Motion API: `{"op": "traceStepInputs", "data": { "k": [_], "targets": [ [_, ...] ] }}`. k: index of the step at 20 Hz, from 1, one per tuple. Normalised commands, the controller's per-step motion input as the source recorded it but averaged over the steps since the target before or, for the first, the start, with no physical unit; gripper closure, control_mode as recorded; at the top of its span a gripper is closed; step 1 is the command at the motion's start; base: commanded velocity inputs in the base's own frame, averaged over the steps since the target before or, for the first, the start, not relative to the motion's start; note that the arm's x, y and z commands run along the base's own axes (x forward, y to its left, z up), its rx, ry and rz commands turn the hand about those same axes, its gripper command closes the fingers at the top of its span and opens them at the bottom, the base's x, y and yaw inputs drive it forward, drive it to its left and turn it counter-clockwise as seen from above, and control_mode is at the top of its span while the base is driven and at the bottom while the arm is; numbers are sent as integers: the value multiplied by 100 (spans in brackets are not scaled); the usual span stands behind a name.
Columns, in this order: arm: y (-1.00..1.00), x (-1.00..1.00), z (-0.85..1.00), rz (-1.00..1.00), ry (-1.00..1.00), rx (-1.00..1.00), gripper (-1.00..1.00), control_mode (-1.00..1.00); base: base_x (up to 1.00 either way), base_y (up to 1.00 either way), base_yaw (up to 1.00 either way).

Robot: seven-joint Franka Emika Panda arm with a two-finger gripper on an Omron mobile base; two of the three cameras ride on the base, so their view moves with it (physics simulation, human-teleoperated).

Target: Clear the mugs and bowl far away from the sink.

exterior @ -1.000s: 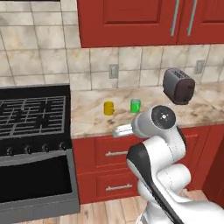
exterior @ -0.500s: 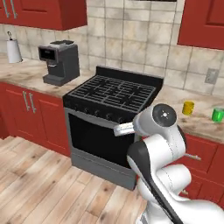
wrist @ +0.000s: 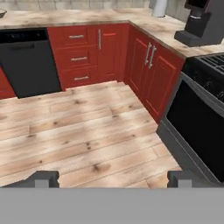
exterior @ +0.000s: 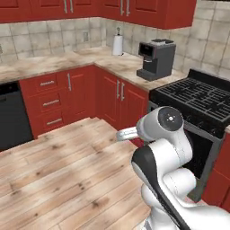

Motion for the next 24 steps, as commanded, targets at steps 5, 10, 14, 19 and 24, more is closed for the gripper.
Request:
{"op": "traceStepInputs", "data": {
  "k": [5, 10, 14, 19, 24],
  "targets": [
    [0, 0, 0, 0, 0, 0, -100, 100, 21, 100, 57],
    [0, 0, 0, 0, 0, 0, -100, 100, 50, 100, 47],
    [0, 0, 0, 0, 0, 0, -100, 100, 96, 95, 36],
    [0, 0, 0, 0, 0, 0, -100, 100, 100, 28, 26],
    [0, 0, 0, 0, 0, 0, -100, 100, 100, -23, 4]
  ]
}}
